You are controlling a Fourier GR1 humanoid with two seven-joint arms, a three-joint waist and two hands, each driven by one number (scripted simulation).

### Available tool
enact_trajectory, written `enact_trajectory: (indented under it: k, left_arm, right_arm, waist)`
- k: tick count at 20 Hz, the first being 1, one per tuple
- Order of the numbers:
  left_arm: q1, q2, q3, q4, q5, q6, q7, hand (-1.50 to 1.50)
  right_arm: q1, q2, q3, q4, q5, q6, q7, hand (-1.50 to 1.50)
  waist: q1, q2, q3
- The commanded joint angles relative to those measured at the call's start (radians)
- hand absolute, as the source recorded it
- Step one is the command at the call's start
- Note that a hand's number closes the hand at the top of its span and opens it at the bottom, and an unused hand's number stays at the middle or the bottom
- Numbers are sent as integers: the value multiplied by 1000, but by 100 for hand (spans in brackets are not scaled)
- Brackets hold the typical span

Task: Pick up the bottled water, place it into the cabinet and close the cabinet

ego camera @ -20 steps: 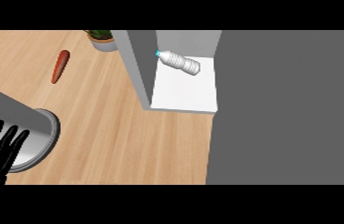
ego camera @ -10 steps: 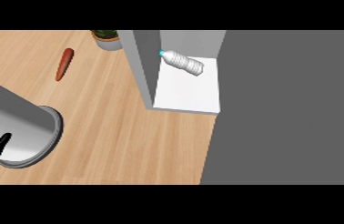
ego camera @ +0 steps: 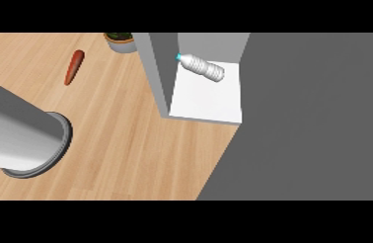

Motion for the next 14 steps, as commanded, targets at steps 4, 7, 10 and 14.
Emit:
enact_trajectory:
  k: [4,7,10,14]
  left_arm:
    - [43,35,60,32,30,-97,-16,-150]
    - [52,54,104,32,53,-135,-22,-150]
    - [61,34,112,44,49,-152,-42,-150]
    - [144,12,139,76,24,-213,-80,-150]
  right_arm:
    - [-293,210,137,125,146,-220,163,150]
    - [-440,243,176,248,89,-269,226,150]
    - [-626,246,155,348,-51,-253,212,150]
    - [-829,247,51,464,-215,-236,223,150]
  waist:
    - [28,14,5]
    - [45,24,10]
    - [41,36,16]
    - [8,31,19]
